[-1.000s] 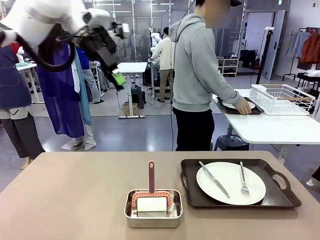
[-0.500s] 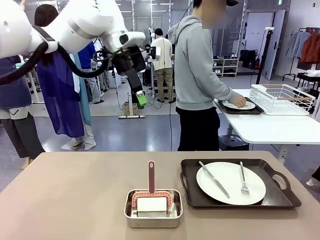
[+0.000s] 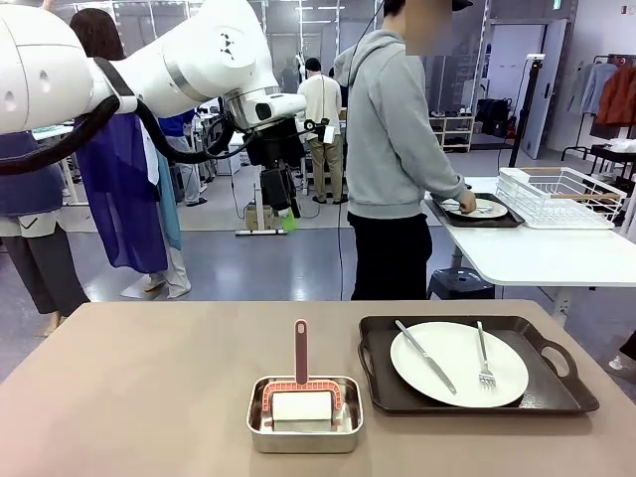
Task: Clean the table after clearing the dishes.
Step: When the left (or right) Handle tray is removed, use the left hand (or right hand) to clean the left (or right) side of the table with the Lint Roller.
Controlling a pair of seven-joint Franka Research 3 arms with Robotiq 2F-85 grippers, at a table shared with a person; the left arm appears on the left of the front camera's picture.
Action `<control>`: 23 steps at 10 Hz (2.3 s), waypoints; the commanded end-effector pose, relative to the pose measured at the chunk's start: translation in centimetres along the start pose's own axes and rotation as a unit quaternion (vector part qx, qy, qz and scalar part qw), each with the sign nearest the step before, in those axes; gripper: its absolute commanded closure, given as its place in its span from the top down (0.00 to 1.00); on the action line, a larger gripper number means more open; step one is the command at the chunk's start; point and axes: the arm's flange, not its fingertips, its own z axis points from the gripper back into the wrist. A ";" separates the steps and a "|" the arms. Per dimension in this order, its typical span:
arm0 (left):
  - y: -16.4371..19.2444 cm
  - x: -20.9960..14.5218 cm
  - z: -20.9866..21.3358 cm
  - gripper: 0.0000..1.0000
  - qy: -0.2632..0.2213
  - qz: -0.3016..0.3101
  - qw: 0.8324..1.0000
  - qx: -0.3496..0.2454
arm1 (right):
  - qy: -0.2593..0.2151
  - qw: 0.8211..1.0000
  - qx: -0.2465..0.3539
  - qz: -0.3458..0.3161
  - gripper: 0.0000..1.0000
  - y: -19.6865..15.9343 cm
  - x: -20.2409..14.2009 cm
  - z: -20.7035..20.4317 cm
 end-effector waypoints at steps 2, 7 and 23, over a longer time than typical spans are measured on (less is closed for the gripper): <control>-0.5 0.0 0.5 1.00 0.009 0.012 1.000 -0.015 | -0.002 1.000 0.001 -0.001 1.00 0.4 0.1 0.0; -0.5 0.0 0.5 1.00 0.009 0.012 1.000 -0.015 | -0.002 1.000 0.001 -0.001 1.00 0.4 0.1 0.0; 2.2 0.5 -18.6 1.00 0.121 0.029 0.973 -0.194 | -0.002 1.000 0.001 -0.001 1.00 0.4 0.1 0.0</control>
